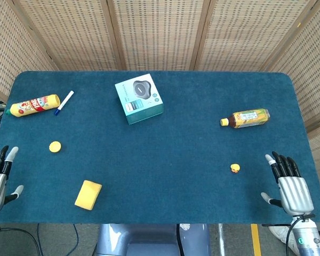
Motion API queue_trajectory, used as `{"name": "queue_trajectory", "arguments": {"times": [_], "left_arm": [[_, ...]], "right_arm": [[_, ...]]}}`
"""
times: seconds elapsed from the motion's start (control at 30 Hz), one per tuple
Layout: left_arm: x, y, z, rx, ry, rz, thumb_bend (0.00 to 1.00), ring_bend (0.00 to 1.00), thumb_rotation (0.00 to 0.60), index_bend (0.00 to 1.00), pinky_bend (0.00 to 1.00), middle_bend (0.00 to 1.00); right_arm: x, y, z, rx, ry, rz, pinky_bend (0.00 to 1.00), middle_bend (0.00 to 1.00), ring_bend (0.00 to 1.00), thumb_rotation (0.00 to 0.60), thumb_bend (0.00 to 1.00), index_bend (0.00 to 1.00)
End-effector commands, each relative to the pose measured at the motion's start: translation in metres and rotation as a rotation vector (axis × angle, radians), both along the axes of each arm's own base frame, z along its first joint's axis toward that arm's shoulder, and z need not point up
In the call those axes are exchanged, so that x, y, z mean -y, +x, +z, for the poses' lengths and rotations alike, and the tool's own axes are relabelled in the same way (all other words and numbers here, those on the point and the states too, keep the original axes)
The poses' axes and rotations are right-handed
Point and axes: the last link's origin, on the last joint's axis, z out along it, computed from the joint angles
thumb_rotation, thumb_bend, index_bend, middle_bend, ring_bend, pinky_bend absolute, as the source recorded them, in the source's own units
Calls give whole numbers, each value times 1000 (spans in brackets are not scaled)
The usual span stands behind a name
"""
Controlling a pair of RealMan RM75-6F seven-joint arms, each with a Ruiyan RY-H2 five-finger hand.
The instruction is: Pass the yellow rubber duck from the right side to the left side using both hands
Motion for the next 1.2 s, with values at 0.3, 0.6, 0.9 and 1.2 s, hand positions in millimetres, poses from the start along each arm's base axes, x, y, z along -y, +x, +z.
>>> {"name": "queue_trajectory", "arguments": {"times": [0.3, 0.6, 0.9, 1.2], "left_arm": [[2, 3, 2, 4, 9, -18, 211, 0, 600, 0, 0, 0], [2, 3, 1, 2, 2, -18, 211, 0, 600, 0, 0, 0], [0, 2, -2, -4, -5, -15, 213, 0, 600, 0, 0, 0], [1, 3, -1, -5, 1, -18, 211, 0, 600, 0, 0, 0]], "right_arm": [[25, 25, -9, 33, 12, 77, 0, 0, 0, 600, 7, 214], [55, 53, -31, 30, 84, 74, 0, 0, 0, 600, 91, 289], [72, 53, -59, -15, 169, 19, 0, 0, 0, 600, 107, 298], [93, 44, -78, -33, 175, -64, 0, 25, 0, 600, 105, 378]]}}
